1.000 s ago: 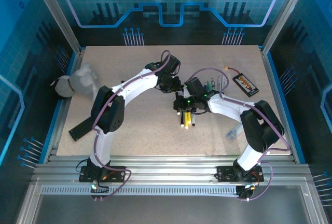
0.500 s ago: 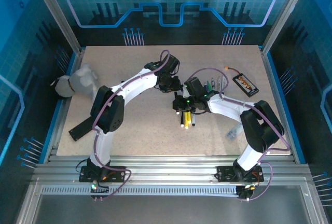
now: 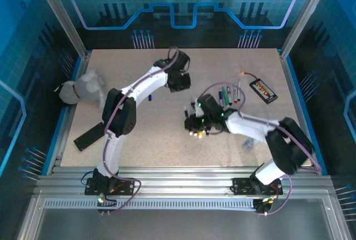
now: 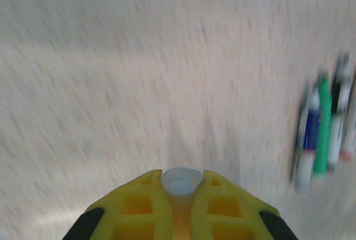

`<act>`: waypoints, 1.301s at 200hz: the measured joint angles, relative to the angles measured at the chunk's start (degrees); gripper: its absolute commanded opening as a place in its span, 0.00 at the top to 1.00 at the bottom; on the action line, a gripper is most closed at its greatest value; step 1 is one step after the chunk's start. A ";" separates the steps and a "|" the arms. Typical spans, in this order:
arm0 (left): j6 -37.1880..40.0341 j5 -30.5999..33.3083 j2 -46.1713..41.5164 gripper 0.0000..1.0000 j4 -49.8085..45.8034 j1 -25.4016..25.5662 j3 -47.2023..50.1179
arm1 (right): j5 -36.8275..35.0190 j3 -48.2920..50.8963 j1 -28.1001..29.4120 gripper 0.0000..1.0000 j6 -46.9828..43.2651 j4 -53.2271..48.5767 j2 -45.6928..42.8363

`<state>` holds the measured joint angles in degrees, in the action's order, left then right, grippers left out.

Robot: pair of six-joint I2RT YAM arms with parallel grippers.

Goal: Open the pen caps

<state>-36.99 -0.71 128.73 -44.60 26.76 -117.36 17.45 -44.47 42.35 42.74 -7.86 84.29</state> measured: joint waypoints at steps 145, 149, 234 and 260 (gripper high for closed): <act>8.63 11.08 -2.71 1.00 -4.46 -6.36 14.16 | -18.32 -17.11 -17.94 1.00 -16.24 -22.25 6.51; 8.79 11.32 -2.91 1.00 -4.39 -6.36 14.69 | -18.69 -17.51 -18.29 1.00 -16.90 -22.56 7.41; 10.32 17.07 -2.73 0.94 -4.48 -6.27 17.22 | -26.56 -25.99 -20.31 1.00 -21.84 -25.05 21.29; 10.49 17.70 -0.68 0.85 -4.76 -6.27 15.87 | -29.18 -28.02 -20.31 0.98 -21.86 -25.90 24.09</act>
<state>-26.50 16.99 128.05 -49.36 20.49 -101.49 -11.73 -72.49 22.04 20.88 -33.76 108.38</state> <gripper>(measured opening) 0.134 0.154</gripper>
